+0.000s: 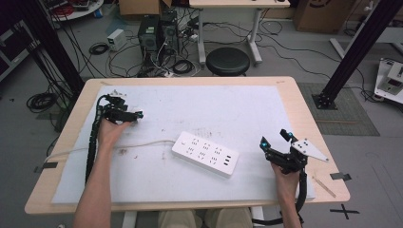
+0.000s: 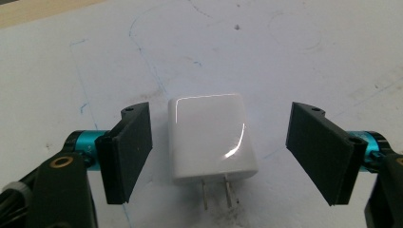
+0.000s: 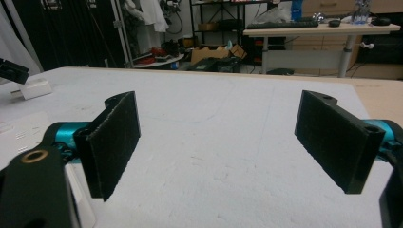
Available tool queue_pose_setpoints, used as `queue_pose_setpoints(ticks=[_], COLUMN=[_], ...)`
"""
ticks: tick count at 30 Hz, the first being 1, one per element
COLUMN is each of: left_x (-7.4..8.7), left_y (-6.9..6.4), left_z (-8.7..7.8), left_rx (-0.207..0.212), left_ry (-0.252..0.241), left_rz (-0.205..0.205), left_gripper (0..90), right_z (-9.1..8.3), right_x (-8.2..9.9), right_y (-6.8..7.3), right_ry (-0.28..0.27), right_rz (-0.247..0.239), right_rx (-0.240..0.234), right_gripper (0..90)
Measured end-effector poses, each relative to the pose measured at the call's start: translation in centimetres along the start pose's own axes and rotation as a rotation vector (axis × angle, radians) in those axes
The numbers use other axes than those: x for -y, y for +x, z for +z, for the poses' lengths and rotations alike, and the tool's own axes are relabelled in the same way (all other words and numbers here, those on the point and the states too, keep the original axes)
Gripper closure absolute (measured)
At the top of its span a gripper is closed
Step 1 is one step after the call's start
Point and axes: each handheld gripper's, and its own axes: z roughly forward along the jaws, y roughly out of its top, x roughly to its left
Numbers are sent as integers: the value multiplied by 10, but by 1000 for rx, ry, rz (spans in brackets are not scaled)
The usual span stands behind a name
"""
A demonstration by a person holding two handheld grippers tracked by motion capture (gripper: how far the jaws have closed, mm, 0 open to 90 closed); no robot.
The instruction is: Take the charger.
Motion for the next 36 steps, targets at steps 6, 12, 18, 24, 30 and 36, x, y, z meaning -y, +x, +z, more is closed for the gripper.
queue_pose_setpoints(ticks=[6,12,18,24,30,36], left_x=[2,7,8,9,10,10], left_y=[2,1,1,1,1,1], left_z=[6,17,20,21,23,23], left_rx=[3,-2,1,-11,-18,-22], left_ry=[11,43,55,55,70,70], left_rz=[-4,-6,1,6,16,19], left_gripper=[237,243,281,363,390,424], right_z=[1,1,0,0,0,0], right_x=[0,0,0,0,0,0], right_y=[0,0,0,-1,-1,-1], right_ry=[5,10,12,7,2,6], right_rz=[-3,4,7,2,4,8], right_rx=[1,1,3,4,7,5], right_gripper=[155,155,155,155,155,155])
